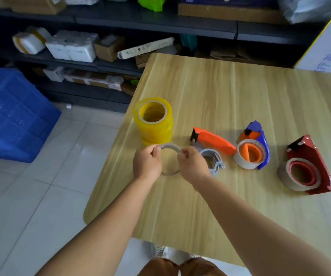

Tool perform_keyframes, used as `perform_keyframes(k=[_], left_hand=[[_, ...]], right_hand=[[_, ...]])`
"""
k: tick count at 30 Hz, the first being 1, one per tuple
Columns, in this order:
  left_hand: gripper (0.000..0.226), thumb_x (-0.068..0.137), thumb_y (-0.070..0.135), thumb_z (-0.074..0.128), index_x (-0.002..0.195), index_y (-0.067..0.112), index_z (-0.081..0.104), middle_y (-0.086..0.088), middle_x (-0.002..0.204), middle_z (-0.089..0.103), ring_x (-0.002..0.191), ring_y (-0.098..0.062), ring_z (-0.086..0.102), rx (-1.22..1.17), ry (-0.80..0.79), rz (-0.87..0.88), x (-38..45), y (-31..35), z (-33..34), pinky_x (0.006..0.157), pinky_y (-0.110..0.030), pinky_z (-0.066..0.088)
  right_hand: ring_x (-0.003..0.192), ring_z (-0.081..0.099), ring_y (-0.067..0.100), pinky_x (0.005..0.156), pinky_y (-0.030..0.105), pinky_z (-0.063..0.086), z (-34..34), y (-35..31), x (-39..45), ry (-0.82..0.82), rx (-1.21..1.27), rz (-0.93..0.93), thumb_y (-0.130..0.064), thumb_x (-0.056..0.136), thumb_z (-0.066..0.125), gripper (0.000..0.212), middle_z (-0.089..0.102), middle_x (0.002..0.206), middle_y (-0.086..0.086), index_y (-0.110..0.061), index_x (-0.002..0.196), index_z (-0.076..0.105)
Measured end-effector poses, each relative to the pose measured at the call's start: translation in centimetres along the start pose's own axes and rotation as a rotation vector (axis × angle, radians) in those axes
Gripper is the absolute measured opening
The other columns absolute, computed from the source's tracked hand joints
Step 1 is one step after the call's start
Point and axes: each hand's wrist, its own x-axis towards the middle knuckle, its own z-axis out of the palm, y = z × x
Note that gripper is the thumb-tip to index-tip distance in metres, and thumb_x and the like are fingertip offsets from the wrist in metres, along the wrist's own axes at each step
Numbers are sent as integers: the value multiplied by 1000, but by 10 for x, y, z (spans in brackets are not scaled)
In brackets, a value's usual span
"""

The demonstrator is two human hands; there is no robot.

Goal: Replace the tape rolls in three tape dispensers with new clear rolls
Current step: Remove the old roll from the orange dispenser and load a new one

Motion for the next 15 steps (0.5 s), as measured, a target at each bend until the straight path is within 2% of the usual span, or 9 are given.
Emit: perform_keyframes(k=[3, 5, 7, 10, 13, 15], left_hand=[[35, 97, 24, 41, 126, 16, 59, -7, 129, 60, 115, -27, 56, 22, 10, -130, 7, -25, -16, 89, -28, 42], [36, 98, 20, 40, 130, 16, 55, -5, 134, 57, 119, -26, 53, 14, 13, -172, 9, -35, -22, 93, -29, 41], [38, 97, 16, 39, 132, 17, 53, -5, 135, 56, 121, -26, 52, 2, 13, -203, 11, -43, -29, 94, -29, 40], [46, 96, 11, 36, 140, 18, 44, -5, 143, 48, 129, -25, 46, 11, -51, -214, 17, -48, -35, 100, -29, 37], [49, 96, 14, 37, 144, 20, 36, -4, 148, 42, 133, -24, 42, -4, -113, -225, 22, -49, -40, 104, -30, 34], [49, 97, 19, 38, 146, 19, 33, -4, 149, 40, 134, -23, 40, -7, -153, -200, 25, -48, -42, 107, -31, 32]], right_hand=[[72, 61, 27, 63, 35, 47, 26, -11, 2, -134, 36, 46, -18, 92, 43, 34, 63, 85, 8, -16, 121, 60], [69, 60, 28, 64, 38, 51, 36, -15, 3, -193, 29, 71, -16, 89, 41, 39, 61, 81, 7, -18, 123, 60], [70, 59, 27, 67, 41, 54, 49, -20, 3, -242, 26, 85, -16, 87, 41, 42, 60, 84, 7, -20, 124, 59], [82, 60, 30, 80, 46, 55, 62, -24, 1, -274, 23, 103, -18, 89, 41, 37, 61, 95, 10, -18, 121, 59], [77, 54, 23, 74, 40, 51, 65, -26, 1, -264, 28, 103, -22, 91, 42, 31, 59, 93, 8, -13, 114, 60], [83, 52, 20, 69, 30, 43, 62, -27, 3, -247, 46, 118, -28, 93, 43, 39, 58, 107, 7, -14, 128, 53]])
